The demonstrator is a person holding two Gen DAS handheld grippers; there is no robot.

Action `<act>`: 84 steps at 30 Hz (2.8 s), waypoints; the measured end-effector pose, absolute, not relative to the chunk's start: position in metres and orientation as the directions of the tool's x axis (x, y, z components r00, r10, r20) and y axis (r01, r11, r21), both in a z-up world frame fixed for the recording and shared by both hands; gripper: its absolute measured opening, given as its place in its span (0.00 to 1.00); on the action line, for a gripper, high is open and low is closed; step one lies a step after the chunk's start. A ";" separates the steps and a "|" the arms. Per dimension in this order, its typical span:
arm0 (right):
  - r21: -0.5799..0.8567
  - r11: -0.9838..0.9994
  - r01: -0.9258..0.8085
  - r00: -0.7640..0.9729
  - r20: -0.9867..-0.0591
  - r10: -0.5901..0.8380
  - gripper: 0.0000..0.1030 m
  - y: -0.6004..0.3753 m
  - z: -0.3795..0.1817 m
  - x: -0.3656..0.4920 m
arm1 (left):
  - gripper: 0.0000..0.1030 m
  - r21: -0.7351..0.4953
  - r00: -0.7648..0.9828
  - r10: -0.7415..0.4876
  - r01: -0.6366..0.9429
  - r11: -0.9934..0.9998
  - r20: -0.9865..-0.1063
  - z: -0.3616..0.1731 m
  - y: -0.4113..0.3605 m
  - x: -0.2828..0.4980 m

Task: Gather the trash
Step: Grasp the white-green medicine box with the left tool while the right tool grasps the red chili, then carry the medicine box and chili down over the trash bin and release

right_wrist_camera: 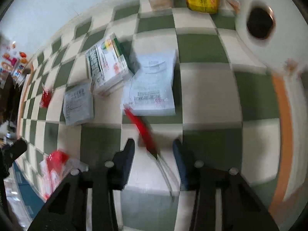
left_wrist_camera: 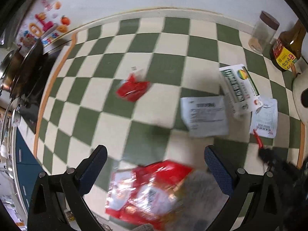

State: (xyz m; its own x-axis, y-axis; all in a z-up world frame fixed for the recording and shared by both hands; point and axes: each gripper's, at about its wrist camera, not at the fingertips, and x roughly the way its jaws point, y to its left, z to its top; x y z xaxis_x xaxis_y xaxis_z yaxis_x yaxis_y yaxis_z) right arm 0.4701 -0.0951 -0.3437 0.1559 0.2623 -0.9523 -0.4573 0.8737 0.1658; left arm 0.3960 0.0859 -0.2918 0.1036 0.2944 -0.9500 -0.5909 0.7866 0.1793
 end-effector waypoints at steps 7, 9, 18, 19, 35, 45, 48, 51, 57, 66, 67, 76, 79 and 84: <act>0.147 0.939 -0.310 0.230 -0.947 0.224 0.10 -0.150 -0.343 0.468 | 1.00 0.031 0.114 0.126 -0.609 0.792 -0.985 -0.308 0.074 0.461; 0.174 0.959 -0.223 0.242 -0.943 0.228 0.10 -0.176 -0.343 0.475 | 0.99 -0.013 0.107 0.069 -0.625 0.780 -0.992 -0.320 0.073 0.484; 0.159 0.982 -0.098 0.265 -0.947 0.180 0.10 -0.213 -0.355 0.521 | 0.62 -0.057 0.087 -0.002 -0.634 0.771 -0.996 -0.359 0.078 0.538; 0.163 0.982 -0.094 0.269 -0.946 0.182 0.10 -0.213 -0.355 0.523 | 0.62 -0.057 0.104 0.011 -0.630 0.775 -0.995 -0.357 0.079 0.537; 0.225 0.960 -0.166 0.394 -0.878 0.273 0.09 -0.189 -0.266 0.445 | 0.61 0.132 0.405 0.334 -0.451 0.883 -0.851 -0.203 0.035 0.392; 0.246 0.939 -0.239 0.501 -0.797 0.336 0.09 -0.188 -0.179 0.280 | 0.61 0.066 0.487 0.276 -0.404 0.912 -0.829 -0.170 0.021 0.197; 0.257 0.931 -0.261 0.511 -0.781 0.359 0.09 -0.186 -0.165 0.217 | 0.61 0.056 0.487 0.262 -0.396 0.917 -0.833 -0.173 0.021 0.142; 0.272 0.920 -0.282 0.502 -0.775 0.383 0.09 -0.183 -0.163 0.158 | 0.61 0.043 0.465 0.236 -0.388 0.921 -0.853 -0.185 0.021 0.095; 0.314 0.901 -0.299 0.401 -0.815 0.417 0.09 -0.180 -0.201 0.068 | 0.61 0.045 0.360 0.195 -0.386 0.921 -0.912 -0.237 0.021 0.030; 0.278 0.911 -0.305 0.152 -0.930 0.335 0.09 -0.178 -0.356 0.015 | 0.61 0.029 0.148 0.101 -0.426 0.904 -0.984 -0.383 0.018 0.005; 0.287 0.909 -0.302 0.125 -0.933 0.336 0.09 -0.179 -0.374 0.015 | 0.61 0.030 0.122 0.091 -0.429 0.903 -0.988 -0.403 0.018 0.004; 0.297 0.917 -0.265 -0.065 -0.955 0.290 0.09 -0.184 -0.573 0.004 | 0.61 0.006 -0.025 -0.006 -0.444 0.896 -1.000 -0.586 0.016 0.005; 0.301 0.922 -0.243 -0.109 -0.953 0.282 0.09 -0.183 -0.630 0.003 | 0.62 -0.003 -0.066 -0.037 -0.453 0.891 -0.997 -0.638 0.016 0.003; 0.308 0.929 -0.207 -0.172 -0.946 0.275 0.09 -0.177 -0.705 0.003 | 0.62 -0.018 -0.107 -0.078 -0.477 0.879 -0.991 -0.689 0.016 0.000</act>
